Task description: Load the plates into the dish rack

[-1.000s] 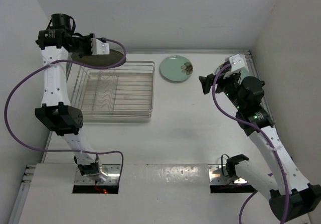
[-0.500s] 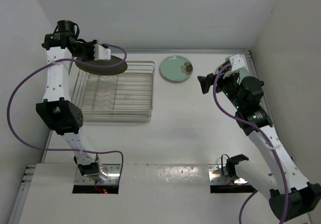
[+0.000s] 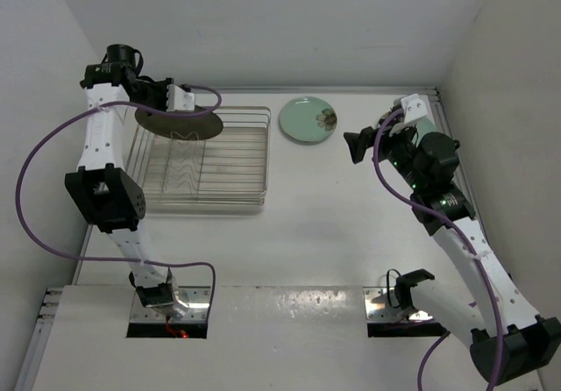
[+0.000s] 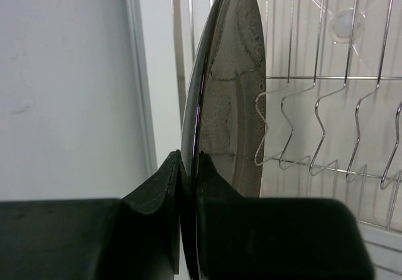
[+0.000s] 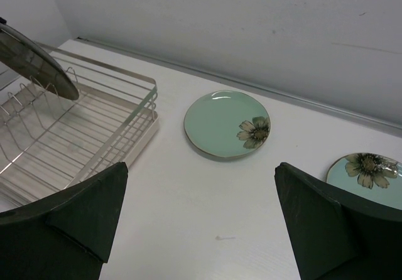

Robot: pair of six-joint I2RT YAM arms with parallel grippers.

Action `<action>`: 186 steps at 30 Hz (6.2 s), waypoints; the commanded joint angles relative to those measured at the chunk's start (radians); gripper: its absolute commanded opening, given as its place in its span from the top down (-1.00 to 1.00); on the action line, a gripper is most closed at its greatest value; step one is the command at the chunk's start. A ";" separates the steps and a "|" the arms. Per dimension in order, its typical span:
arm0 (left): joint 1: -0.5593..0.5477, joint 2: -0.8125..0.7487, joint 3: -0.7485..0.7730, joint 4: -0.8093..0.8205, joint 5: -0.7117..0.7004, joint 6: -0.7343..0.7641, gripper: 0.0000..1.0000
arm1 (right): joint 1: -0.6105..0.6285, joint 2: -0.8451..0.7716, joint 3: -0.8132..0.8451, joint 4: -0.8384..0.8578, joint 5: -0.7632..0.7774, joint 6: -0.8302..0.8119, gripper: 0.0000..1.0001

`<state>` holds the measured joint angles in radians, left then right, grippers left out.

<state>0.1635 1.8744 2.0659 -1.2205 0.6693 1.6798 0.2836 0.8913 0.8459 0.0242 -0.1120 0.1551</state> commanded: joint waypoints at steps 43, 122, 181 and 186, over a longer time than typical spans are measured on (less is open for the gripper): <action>0.028 -0.138 0.060 0.509 -0.049 -1.174 -0.54 | -0.563 0.724 0.084 0.091 0.239 0.957 -0.65; -0.778 0.135 -0.052 0.196 0.329 -0.581 -0.81 | 0.078 0.120 0.016 -0.075 -0.170 0.000 1.00; -0.039 -0.067 0.108 -0.047 0.073 0.035 1.00 | 0.138 -0.042 -0.007 0.074 0.114 -0.108 -0.96; -0.039 -0.034 0.094 -0.045 0.073 0.054 1.00 | 0.138 -0.028 -0.001 0.069 0.120 -0.089 -0.96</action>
<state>0.1242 1.8538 2.1429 -1.3300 0.6693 1.6562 0.4206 0.8551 0.8284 0.0311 0.0174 0.0399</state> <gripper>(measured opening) 0.134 0.981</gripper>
